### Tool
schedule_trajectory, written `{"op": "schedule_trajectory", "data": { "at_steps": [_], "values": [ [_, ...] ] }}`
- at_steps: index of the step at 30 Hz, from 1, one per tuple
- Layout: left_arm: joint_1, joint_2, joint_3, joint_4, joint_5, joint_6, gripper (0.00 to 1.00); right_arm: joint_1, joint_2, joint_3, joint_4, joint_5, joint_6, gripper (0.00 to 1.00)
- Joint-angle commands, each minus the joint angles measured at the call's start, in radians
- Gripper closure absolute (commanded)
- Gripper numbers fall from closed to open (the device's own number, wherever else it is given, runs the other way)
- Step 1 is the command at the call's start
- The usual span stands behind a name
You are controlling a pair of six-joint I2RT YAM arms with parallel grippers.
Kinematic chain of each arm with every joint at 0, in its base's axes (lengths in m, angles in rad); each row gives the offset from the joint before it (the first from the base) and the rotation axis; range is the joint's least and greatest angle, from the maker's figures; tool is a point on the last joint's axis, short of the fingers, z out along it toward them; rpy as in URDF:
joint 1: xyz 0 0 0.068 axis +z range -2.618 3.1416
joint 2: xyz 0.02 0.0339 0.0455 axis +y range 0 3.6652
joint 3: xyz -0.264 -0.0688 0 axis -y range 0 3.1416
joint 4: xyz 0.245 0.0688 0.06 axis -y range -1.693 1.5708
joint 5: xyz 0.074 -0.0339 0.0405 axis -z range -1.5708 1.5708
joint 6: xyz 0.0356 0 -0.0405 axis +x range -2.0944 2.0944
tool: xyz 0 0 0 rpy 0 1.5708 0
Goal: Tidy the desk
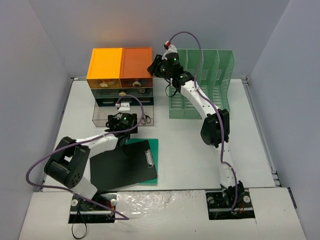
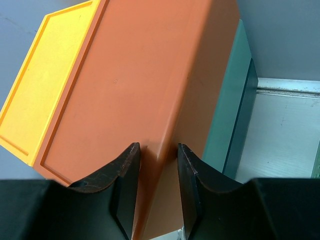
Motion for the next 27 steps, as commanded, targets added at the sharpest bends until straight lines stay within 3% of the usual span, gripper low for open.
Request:
{"op": "schedule_trajectory", "data": {
  "at_steps": [1, 27],
  "values": [
    [0.053, 0.013, 0.088, 0.101, 0.002, 0.030, 0.14, 0.082, 0.018, 0.006, -0.113, -0.146, -0.020, 0.77],
    [0.246, 0.373, 0.523, 0.149, 0.197, 0.097, 0.14, 0.080, 0.032, 0.003, -0.130, -0.135, -0.041, 0.78]
  ]
}}
